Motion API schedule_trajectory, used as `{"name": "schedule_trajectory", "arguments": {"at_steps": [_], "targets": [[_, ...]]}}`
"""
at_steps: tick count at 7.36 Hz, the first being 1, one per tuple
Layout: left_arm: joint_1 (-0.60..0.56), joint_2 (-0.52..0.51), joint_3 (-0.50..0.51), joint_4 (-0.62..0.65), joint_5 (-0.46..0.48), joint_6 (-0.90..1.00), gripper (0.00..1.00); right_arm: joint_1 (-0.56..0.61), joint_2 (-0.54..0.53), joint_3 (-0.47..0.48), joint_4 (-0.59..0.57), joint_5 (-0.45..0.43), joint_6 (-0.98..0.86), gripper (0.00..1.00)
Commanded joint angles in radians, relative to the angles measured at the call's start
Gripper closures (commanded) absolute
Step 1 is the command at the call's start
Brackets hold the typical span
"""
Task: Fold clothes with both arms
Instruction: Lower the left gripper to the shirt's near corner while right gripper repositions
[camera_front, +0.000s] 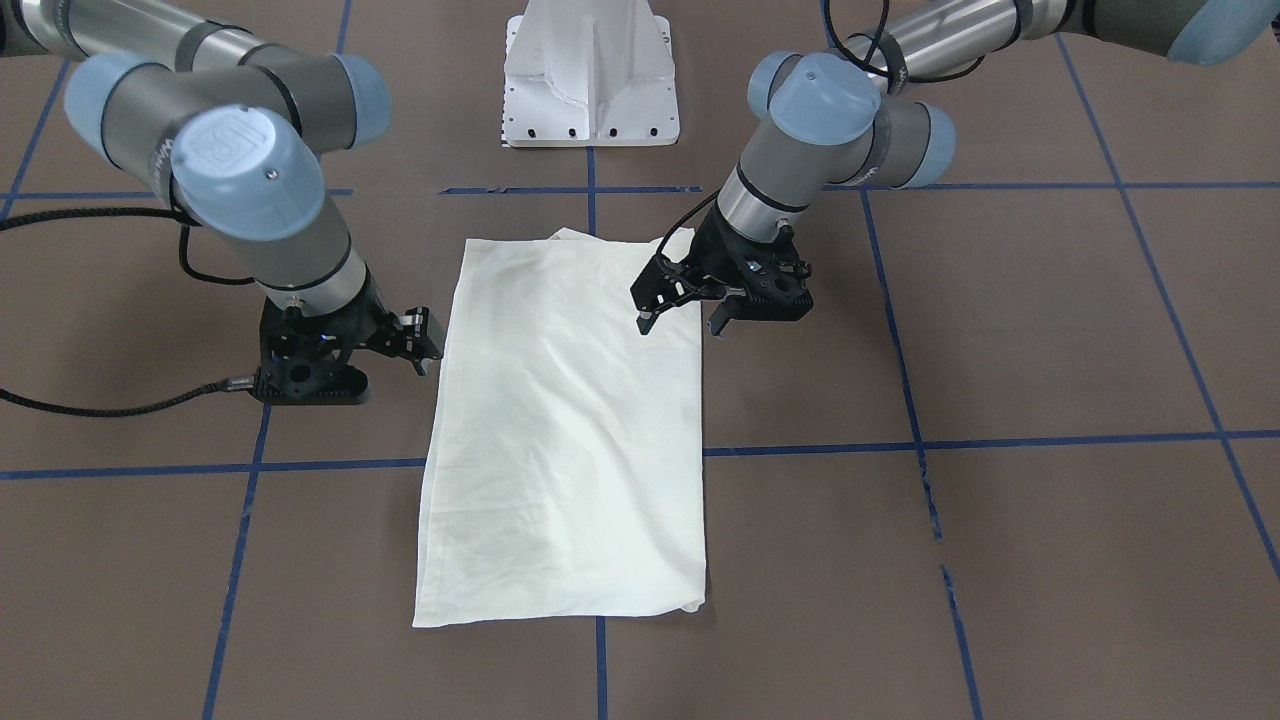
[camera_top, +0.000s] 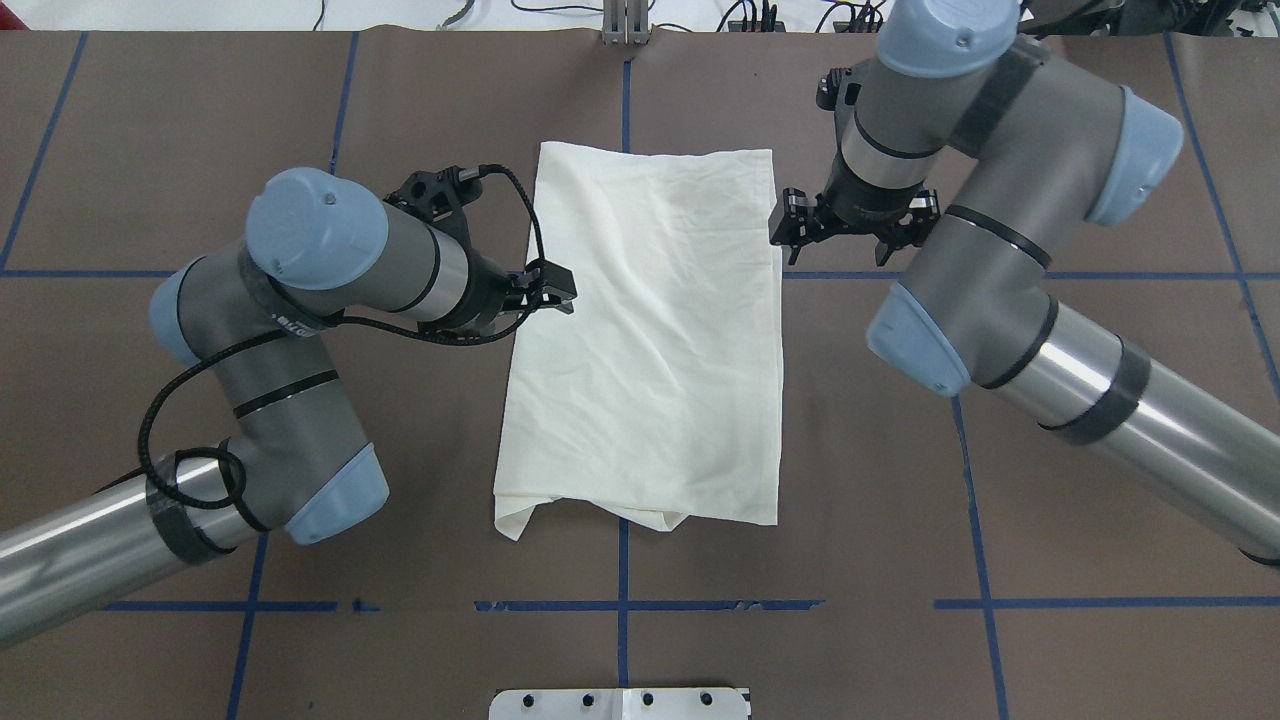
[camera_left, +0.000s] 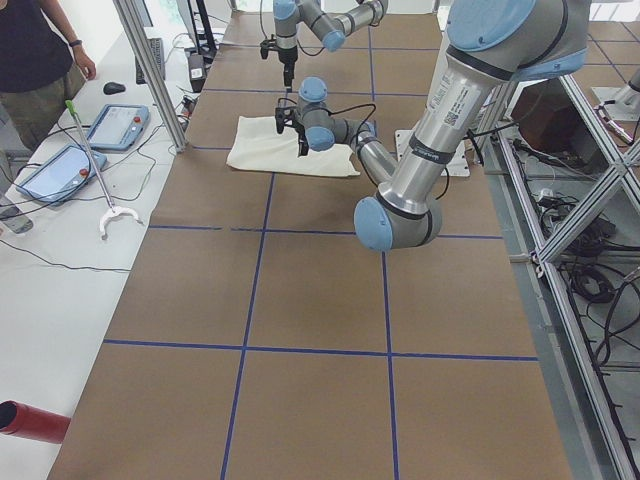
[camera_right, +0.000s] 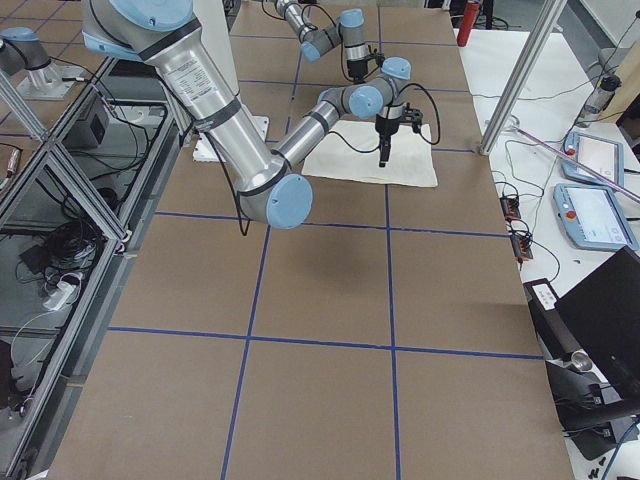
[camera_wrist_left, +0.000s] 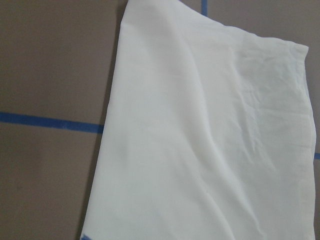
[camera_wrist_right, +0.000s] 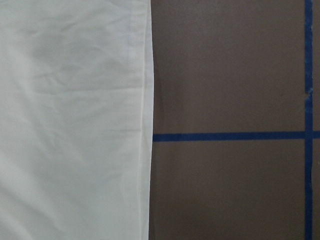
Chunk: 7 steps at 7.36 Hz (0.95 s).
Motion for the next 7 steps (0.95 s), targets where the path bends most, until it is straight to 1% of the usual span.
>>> {"name": "schedule_trajectory", "arguments": {"at_steps": [1,2,3,4,5,7], "targets": [[0.081,0.128,-0.126,0.051,0.075,-0.188,0.00,-0.065,-0.097,0.151,0.025,0.007,0.195,0.00],[0.169,0.131,-0.148,0.126,0.168,-0.285,0.00,-0.093,-0.108,0.162,0.063,-0.008,0.264,0.00],[0.250,0.121,-0.172,0.241,0.231,-0.368,0.00,-0.111,-0.115,0.170,0.079,-0.019,0.291,0.00],[0.295,0.107,-0.188,0.297,0.270,-0.414,0.00,-0.128,-0.118,0.172,0.082,-0.032,0.306,0.00],[0.321,0.102,-0.186,0.308,0.272,-0.434,0.01,-0.133,-0.118,0.172,0.082,-0.036,0.309,0.00],[0.340,0.098,-0.174,0.308,0.278,-0.436,0.07,-0.133,-0.118,0.172,0.082,-0.036,0.309,0.00]]}}
